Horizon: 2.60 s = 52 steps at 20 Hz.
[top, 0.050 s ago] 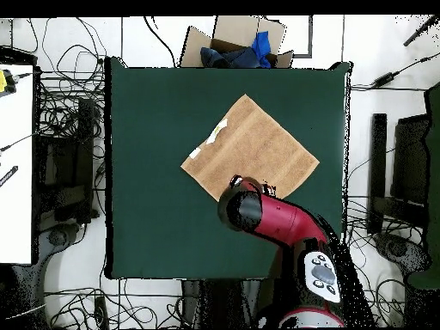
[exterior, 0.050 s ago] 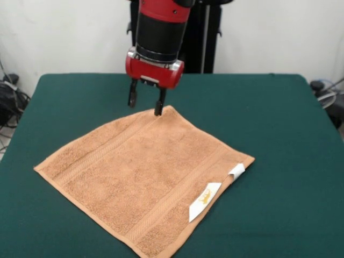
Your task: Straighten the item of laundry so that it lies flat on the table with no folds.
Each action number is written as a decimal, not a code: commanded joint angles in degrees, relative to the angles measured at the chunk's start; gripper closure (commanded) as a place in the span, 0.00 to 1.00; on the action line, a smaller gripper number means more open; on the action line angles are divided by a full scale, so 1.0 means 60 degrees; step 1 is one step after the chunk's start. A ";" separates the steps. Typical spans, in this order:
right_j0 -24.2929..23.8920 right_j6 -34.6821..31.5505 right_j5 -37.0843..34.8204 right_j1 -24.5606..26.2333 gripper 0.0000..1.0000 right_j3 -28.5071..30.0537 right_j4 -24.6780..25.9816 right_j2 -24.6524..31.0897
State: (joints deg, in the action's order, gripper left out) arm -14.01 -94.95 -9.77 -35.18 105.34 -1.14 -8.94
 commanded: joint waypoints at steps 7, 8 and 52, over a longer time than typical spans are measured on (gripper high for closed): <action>0.0226 -0.1822 0.0611 0.0611 1.00 -0.0023 -0.0068 0.0157; 0.0265 -0.1962 0.0799 0.0704 1.00 0.0049 -0.0116 0.0103; 0.0019 -0.2282 0.3395 0.1651 1.00 0.1904 -0.0271 0.0036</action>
State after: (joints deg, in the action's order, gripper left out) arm -14.53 -94.95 6.83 -28.14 116.02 -1.22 -10.09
